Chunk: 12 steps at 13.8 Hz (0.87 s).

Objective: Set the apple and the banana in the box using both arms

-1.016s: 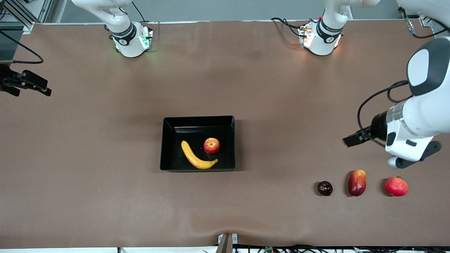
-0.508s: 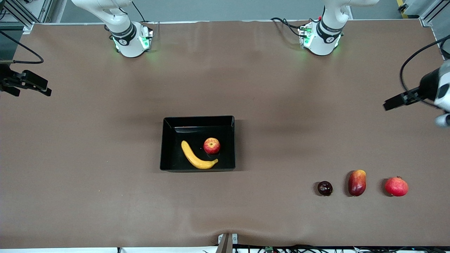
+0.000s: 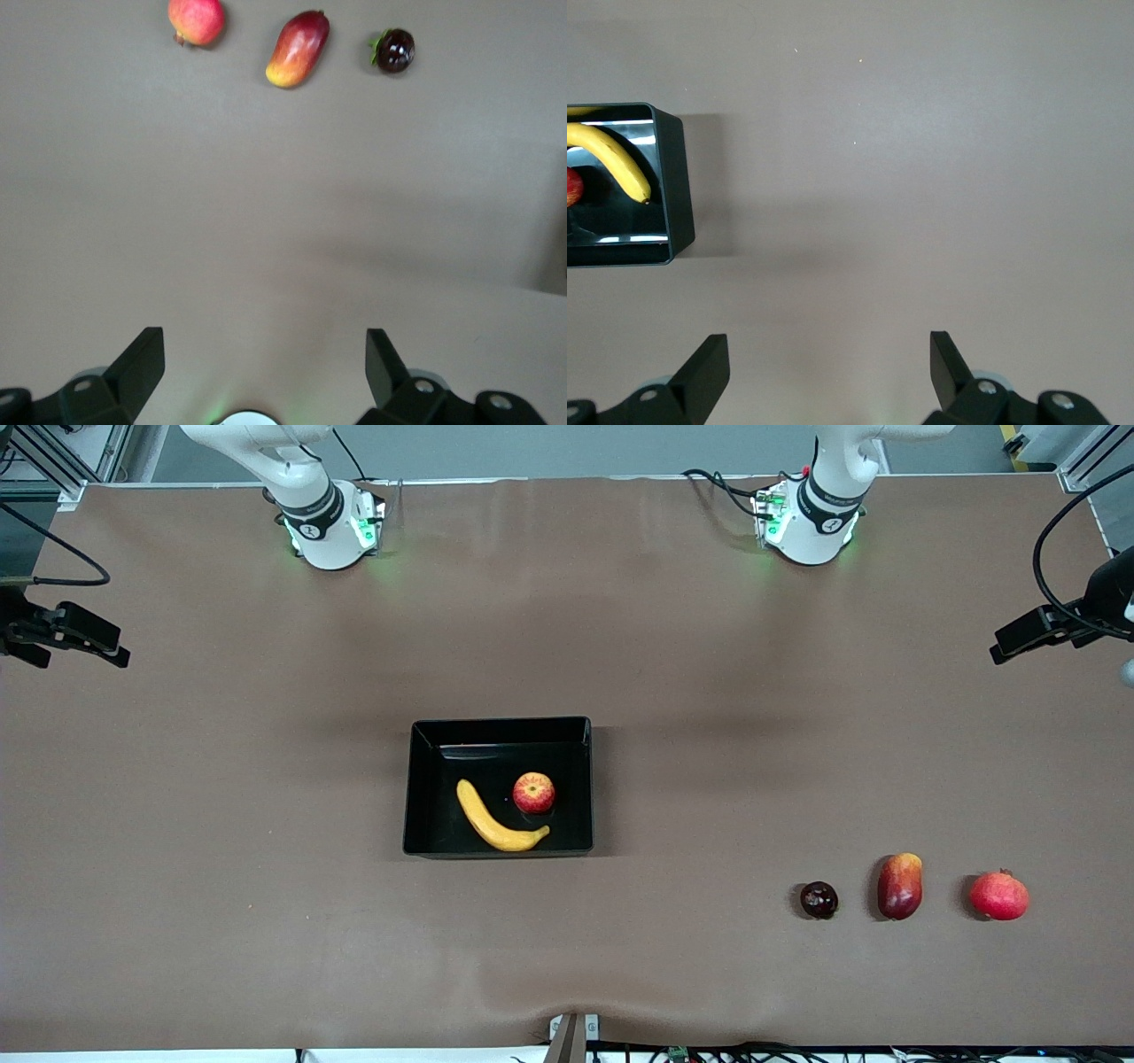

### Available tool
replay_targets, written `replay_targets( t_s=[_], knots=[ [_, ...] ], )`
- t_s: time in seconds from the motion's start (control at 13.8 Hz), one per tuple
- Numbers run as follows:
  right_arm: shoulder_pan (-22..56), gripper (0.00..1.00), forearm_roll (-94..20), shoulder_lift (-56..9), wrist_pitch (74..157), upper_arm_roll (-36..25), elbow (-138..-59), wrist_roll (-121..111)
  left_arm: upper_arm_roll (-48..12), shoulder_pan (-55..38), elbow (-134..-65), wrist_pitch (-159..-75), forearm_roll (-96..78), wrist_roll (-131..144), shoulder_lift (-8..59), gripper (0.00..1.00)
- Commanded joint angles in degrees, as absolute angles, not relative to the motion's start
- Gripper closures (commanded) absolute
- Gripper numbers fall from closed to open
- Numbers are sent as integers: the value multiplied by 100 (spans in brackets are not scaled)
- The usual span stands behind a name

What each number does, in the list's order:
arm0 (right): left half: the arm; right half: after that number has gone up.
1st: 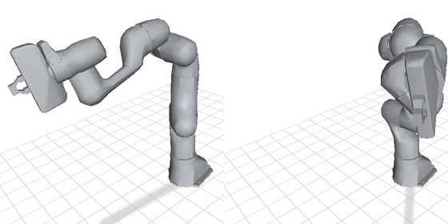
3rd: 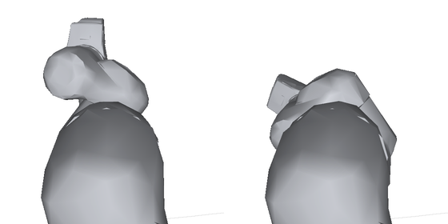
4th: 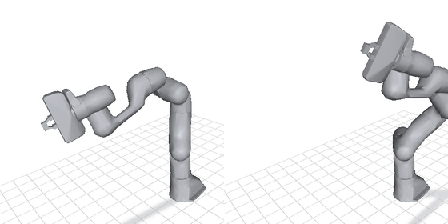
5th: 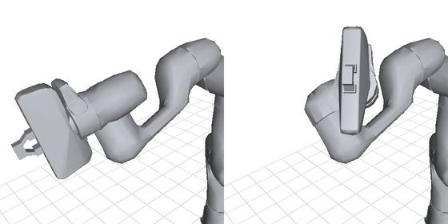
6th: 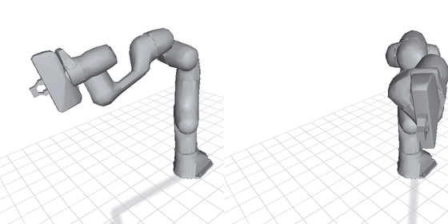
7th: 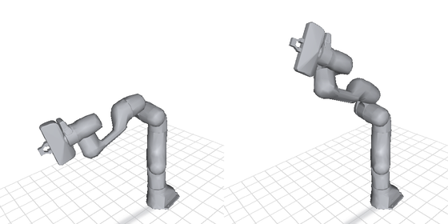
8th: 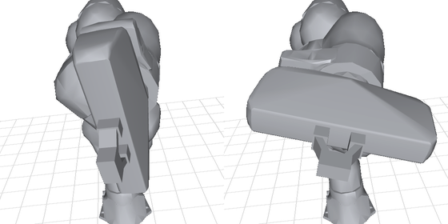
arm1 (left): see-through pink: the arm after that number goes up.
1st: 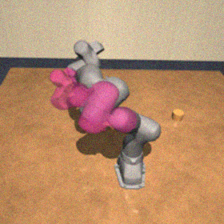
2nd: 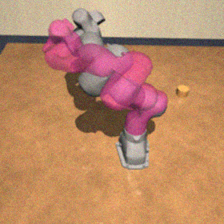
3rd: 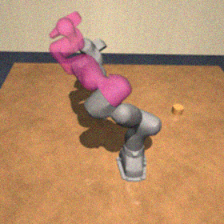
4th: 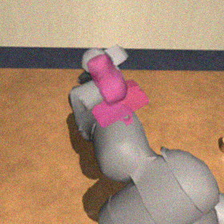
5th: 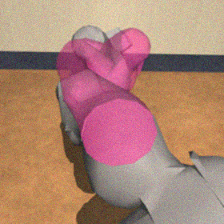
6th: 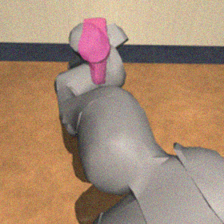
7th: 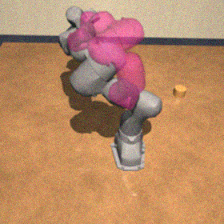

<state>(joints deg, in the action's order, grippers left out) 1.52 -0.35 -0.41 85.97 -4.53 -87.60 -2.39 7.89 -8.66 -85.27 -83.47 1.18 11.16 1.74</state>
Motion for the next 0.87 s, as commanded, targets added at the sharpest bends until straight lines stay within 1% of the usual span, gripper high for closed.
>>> replay_targets(
  t_s=[0.0,0.29,0.58,0.8],
  knots=[
    [193,0,9,-35,8596,-475,-8745,-272,800,-870,-8385,-8358,228,1020,211,0],
    [193,0,0,-35,8604,-475,-8745,-272,791,-686,-8411,-8341,237,1002,185,0],
    [220,0,-17,-44,8604,-475,-8754,-264,791,-686,-8411,-7999,255,1019,114,0],
    [237,0,-9,-53,8604,-475,-8754,-264,686,-572,-8455,-7980,246,1011,97,0]
  ],
)
